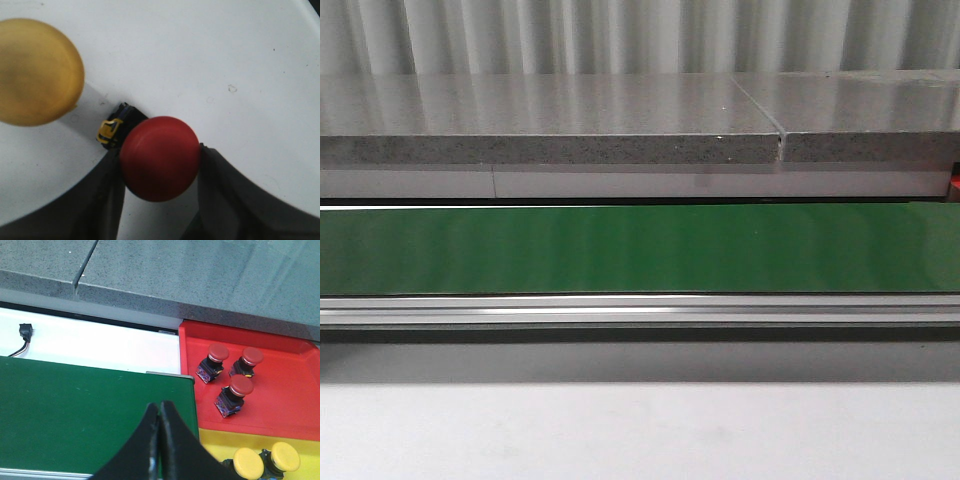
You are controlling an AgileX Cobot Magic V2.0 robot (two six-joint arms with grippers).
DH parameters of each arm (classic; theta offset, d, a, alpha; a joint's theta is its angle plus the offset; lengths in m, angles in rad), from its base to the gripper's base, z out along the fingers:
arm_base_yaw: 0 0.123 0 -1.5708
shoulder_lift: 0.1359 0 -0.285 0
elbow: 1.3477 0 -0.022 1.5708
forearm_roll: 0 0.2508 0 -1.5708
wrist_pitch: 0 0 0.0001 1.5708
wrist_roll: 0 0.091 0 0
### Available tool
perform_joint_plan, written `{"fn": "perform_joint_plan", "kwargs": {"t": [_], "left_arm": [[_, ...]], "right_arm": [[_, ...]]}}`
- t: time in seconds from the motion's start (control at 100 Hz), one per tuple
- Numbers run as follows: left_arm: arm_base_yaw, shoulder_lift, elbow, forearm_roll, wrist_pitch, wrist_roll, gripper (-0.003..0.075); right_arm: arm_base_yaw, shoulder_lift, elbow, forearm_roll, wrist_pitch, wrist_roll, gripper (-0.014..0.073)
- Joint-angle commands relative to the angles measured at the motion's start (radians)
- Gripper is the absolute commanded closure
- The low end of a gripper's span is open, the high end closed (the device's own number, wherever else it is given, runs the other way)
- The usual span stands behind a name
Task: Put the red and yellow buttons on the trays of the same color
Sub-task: 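Move the left gripper to the last red button and grasp it, then lower the red button onto the green belt and open the left gripper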
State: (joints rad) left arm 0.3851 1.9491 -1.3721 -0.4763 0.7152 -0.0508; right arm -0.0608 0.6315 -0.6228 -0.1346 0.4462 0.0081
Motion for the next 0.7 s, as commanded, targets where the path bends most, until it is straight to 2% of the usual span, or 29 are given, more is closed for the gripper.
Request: {"fn": "perform_joint_plan", "kwargs": {"t": [0.0,0.12,0.28,0.53,0.69], "left_arm": [[0.001,-0.046,-0.029,-0.025,0.011,-0.010,0.0664],[0.001,-0.046,-0.058,-0.024,0.063,0.018,0.0740],[0.001,-0.070,-0.128,-0.024,0.146,0.070,0.0740],[0.001,-0.194,-0.193,0.028,0.175,0.123,0.0740],[0.001,-0.265,-0.199,0.032,0.273,0.177,0.0740]], "right_arm": [[0.001,-0.005,-0.024,-0.012,-0.080,-0.008,0.0661],[0.001,-0.005,-0.024,-0.012,-0.080,-0.008,0.0661],[0.001,-0.005,-0.024,-0.012,-0.080,-0.008,0.0661],[0.001,-0.005,-0.024,-0.012,-0.080,-0.008,0.0661],[0.001,-0.005,-0.024,-0.012,-0.080,-0.008,0.0661]]}}
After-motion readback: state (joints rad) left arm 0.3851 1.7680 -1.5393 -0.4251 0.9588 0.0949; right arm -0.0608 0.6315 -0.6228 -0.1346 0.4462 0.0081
